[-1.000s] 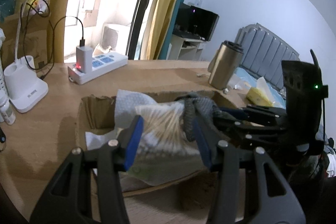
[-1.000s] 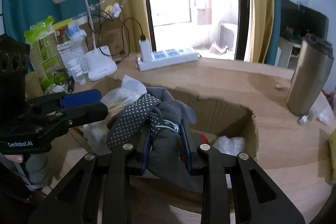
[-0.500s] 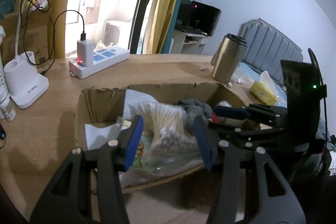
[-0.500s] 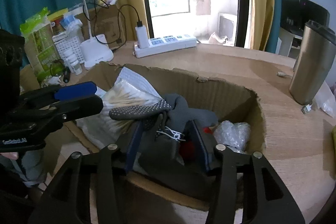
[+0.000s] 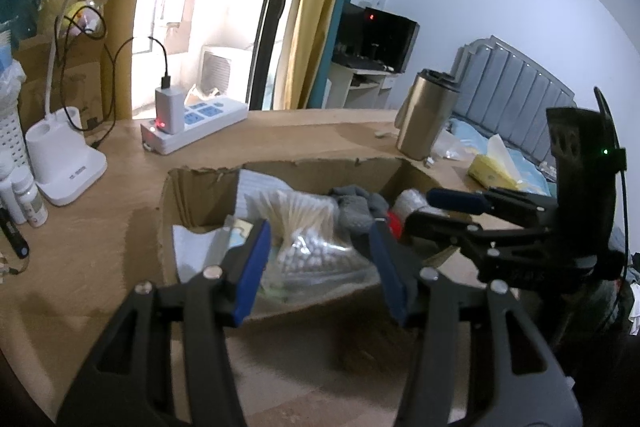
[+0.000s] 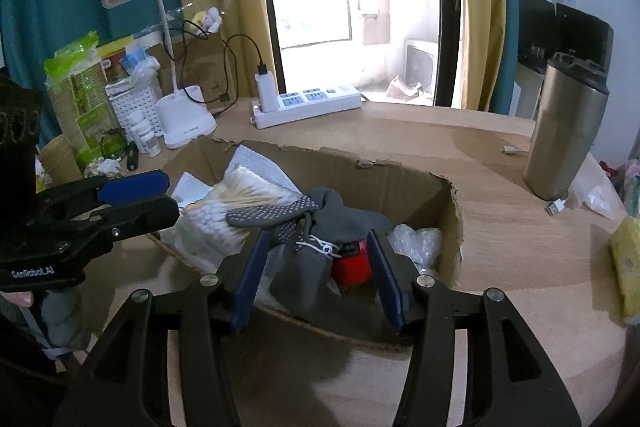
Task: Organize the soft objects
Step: 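Withdraw both tools from the box toward the brown plush bear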
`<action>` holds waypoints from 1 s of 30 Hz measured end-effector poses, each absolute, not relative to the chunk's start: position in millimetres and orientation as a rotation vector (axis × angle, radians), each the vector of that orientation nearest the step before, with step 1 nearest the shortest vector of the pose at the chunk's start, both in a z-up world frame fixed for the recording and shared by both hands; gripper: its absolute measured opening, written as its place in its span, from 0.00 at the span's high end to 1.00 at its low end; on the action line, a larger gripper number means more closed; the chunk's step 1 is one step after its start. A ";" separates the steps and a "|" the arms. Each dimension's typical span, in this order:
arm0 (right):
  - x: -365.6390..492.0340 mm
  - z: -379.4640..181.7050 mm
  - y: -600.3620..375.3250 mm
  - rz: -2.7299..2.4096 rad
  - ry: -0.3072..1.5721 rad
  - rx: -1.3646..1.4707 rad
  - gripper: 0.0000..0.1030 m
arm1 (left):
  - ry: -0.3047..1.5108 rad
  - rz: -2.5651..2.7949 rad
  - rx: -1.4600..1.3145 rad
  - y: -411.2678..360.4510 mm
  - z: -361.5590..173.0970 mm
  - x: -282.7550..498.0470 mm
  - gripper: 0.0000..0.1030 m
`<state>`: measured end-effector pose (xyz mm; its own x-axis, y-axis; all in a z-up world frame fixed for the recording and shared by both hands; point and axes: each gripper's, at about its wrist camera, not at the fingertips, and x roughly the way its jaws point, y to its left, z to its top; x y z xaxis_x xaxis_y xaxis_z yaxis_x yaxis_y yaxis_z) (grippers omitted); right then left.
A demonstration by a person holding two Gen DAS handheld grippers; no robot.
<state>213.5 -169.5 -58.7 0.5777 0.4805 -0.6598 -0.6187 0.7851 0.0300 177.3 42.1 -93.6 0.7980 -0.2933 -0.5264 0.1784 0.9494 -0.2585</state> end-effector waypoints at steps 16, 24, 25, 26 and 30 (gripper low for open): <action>172.4 -43.5 -186.7 0.632 0.668 -0.202 0.45 | 0.560 -0.235 -0.214 43.7 -73.8 126.1 0.33; 158.9 -55.4 -189.5 0.625 0.698 -0.197 0.44 | 0.597 -0.209 -0.213 48.4 -87.9 117.1 0.33; 157.3 -56.5 -189.4 0.624 0.699 -0.199 0.44 | 0.603 -0.208 -0.214 48.9 -89.4 117.3 0.33; 155.4 -57.9 -188.9 0.627 0.701 -0.201 0.44 | 0.610 -0.206 -0.215 49.3 -91.5 117.1 0.33; 152.3 -65.2 -185.0 0.639 0.721 -0.202 0.44 | 0.632 -0.203 -0.211 51.5 -98.4 117.6 0.33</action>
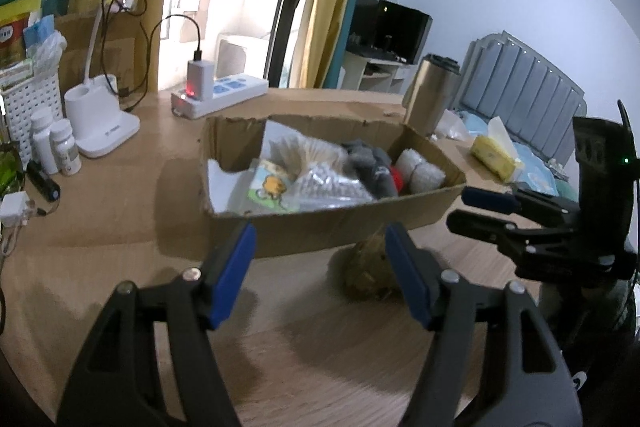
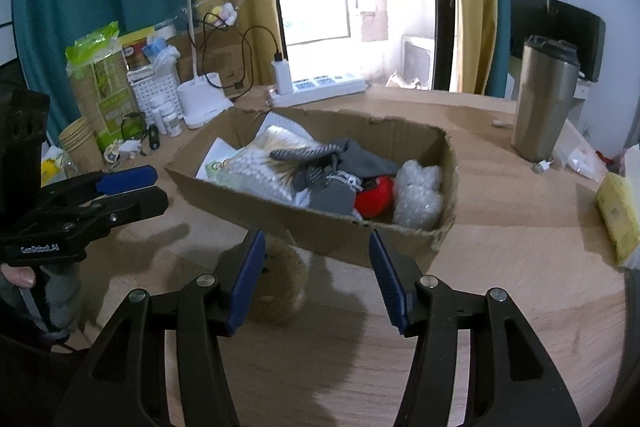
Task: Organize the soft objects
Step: 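Withdraw both tools from the box toward the brown plush bear, then grasp the brown plush bear with the right gripper and lift it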
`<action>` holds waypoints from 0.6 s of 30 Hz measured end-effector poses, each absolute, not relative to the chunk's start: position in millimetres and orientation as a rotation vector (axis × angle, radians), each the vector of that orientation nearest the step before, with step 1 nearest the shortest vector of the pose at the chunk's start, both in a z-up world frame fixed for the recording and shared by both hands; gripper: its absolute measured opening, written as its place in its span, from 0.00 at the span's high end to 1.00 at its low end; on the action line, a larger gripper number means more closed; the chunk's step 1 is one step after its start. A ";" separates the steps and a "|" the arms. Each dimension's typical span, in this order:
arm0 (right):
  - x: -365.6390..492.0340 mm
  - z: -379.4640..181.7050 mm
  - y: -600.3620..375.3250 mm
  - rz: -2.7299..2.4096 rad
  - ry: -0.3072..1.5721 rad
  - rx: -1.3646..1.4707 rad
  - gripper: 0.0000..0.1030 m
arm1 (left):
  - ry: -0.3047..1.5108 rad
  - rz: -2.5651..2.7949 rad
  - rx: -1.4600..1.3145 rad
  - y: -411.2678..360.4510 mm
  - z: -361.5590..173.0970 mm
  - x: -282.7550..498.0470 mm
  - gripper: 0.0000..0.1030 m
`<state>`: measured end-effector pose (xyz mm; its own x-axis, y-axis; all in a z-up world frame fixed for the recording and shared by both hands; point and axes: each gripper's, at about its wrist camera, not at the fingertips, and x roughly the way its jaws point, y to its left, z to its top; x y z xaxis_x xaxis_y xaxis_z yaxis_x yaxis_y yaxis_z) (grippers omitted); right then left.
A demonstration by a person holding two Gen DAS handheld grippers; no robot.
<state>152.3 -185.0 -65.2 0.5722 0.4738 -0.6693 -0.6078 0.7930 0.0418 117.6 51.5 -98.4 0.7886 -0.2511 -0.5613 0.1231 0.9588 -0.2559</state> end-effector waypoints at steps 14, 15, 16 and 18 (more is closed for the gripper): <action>154.3 -98.5 -144.2 0.703 0.818 -0.263 0.44 | 0.681 -0.190 -0.239 59.7 -126.8 110.7 0.33; 155.1 -100.3 -143.0 0.704 0.824 -0.266 0.44 | 0.681 -0.189 -0.240 59.9 -127.7 109.8 0.33; 155.5 -102.0 -141.4 0.705 0.828 -0.268 0.44 | 0.680 -0.187 -0.242 60.7 -129.0 109.4 0.33; 156.2 -105.4 -137.3 0.705 0.838 -0.277 0.44 | 0.681 -0.187 -0.252 63.1 -131.6 109.4 0.33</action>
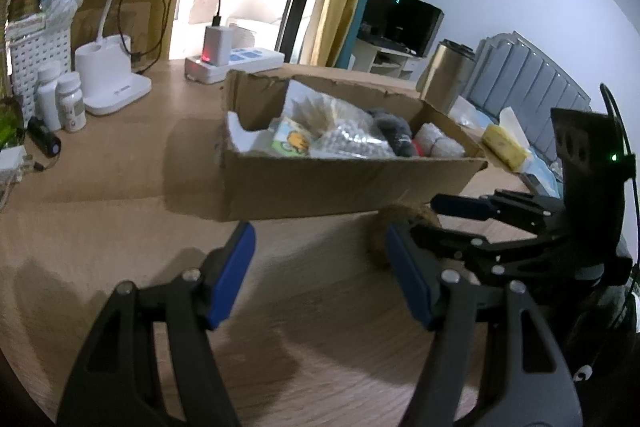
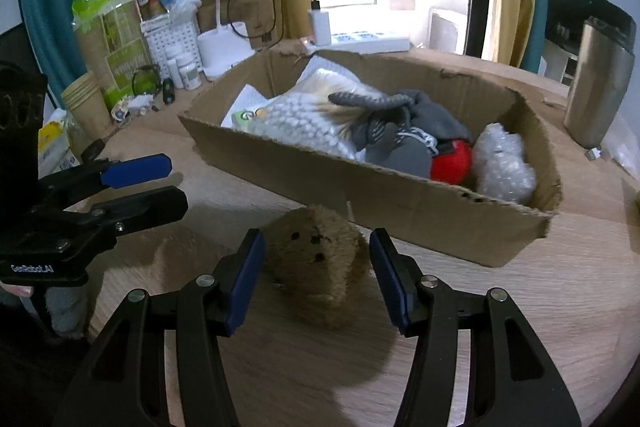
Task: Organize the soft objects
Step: 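Grasp the brown plush bear with the right gripper and lift it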
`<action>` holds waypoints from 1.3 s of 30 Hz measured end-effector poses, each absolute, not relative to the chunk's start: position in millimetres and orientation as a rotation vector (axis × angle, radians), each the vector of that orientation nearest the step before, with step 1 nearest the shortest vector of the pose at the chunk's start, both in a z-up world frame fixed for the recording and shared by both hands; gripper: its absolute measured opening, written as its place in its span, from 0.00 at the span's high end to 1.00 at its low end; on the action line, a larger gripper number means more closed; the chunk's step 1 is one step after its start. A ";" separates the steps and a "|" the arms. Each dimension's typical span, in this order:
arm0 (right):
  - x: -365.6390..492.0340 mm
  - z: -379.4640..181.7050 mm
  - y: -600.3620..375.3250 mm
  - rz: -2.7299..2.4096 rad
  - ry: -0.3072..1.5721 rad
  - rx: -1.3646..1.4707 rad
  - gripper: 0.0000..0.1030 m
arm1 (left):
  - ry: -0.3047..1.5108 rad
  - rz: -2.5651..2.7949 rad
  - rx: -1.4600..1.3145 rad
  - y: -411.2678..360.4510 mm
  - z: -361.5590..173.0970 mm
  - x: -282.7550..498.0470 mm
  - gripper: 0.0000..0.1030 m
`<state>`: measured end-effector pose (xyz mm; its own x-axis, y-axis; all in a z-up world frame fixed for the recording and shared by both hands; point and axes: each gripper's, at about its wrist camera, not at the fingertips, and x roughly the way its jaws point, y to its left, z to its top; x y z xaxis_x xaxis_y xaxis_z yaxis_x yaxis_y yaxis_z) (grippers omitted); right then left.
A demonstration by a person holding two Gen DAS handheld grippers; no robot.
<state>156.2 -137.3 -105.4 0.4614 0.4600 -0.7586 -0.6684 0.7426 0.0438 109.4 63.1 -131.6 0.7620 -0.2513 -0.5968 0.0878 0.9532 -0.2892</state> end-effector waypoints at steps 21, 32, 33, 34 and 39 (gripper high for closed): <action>162.9 -120.6 -126.4 0.726 0.882 -0.270 0.46 | 0.700 -0.189 -0.327 75.4 -142.0 117.3 0.33; 156.7 -111.8 -134.5 0.781 0.858 -0.260 0.56 | 0.702 -0.171 -0.327 75.2 -143.2 118.5 0.32; 156.1 -109.6 -136.2 0.787 0.853 -0.255 0.56 | 0.700 -0.169 -0.328 75.4 -143.2 118.4 0.33; 155.5 -106.5 -137.7 0.793 0.846 -0.248 0.56 | 0.699 -0.168 -0.329 75.5 -143.2 118.4 0.32; 152.5 -85.4 -147.7 0.822 0.799 -0.223 0.56 | 0.704 -0.169 -0.324 75.6 -143.4 118.4 0.32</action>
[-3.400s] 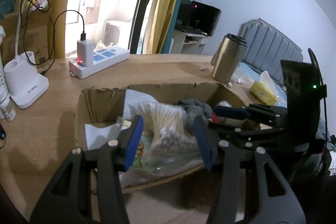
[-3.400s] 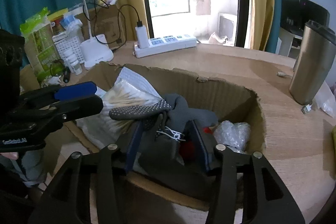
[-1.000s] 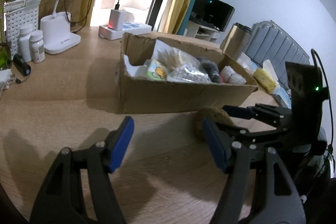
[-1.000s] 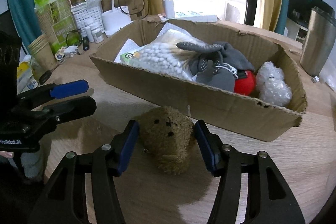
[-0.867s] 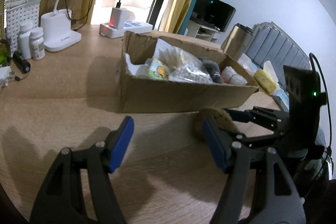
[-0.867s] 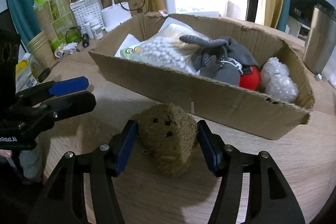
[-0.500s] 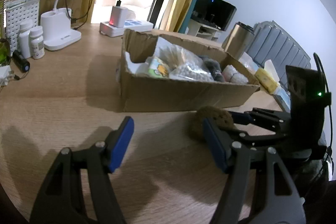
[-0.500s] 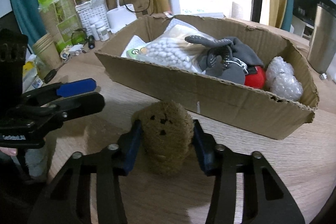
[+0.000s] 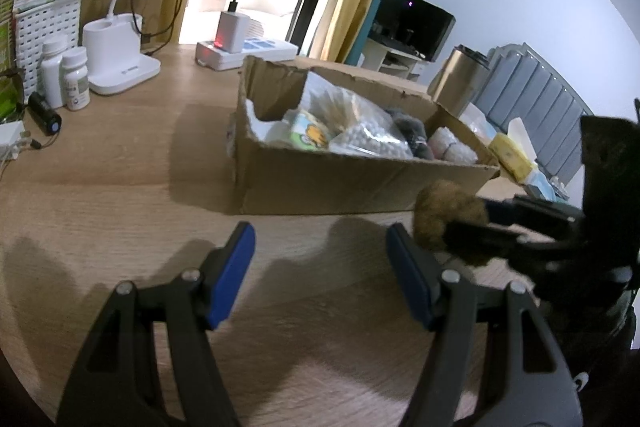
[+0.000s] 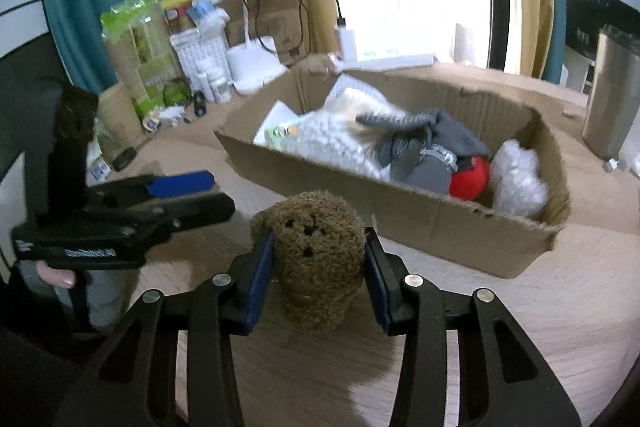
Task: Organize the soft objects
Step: 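Grasp the brown plush bear with the right gripper and lift it, then carry the plush bear over the box and lower it in with the right gripper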
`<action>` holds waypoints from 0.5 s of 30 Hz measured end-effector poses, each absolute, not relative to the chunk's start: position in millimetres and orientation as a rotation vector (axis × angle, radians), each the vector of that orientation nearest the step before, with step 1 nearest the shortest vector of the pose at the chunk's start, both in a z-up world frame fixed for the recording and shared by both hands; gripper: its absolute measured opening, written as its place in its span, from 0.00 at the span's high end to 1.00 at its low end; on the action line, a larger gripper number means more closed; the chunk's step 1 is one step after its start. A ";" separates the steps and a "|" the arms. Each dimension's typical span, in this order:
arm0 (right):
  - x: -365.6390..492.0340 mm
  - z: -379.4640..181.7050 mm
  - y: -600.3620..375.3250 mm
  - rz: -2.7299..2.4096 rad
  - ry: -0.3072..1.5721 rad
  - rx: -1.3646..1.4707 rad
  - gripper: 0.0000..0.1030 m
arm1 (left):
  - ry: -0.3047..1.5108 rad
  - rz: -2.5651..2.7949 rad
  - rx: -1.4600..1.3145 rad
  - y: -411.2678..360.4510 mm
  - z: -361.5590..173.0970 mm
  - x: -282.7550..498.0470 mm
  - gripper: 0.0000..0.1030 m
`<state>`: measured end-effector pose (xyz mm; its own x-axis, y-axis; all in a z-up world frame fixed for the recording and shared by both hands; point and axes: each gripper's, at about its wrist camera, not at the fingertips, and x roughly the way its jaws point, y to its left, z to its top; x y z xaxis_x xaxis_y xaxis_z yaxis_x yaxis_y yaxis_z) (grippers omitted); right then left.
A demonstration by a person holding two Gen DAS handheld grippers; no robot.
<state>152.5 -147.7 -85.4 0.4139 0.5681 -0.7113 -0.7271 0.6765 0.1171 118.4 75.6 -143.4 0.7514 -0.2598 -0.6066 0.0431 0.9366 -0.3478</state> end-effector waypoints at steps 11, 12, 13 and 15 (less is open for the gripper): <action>156.1 -53.5 -165.7 0.783 0.726 -0.218 0.56 | 0.690 -0.165 -0.347 79.7 -140.4 118.8 0.32; 157.1 -50.2 -167.7 0.778 0.717 -0.218 0.56 | 0.690 -0.163 -0.354 80.7 -139.4 120.3 0.32; 158.1 -48.1 -169.0 0.775 0.711 -0.218 0.56 | 0.686 -0.163 -0.357 81.3 -137.9 121.6 0.32; 162.2 -43.3 -172.6 0.765 0.698 -0.215 0.56 | 0.676 -0.165 -0.346 79.5 -133.5 123.9 0.32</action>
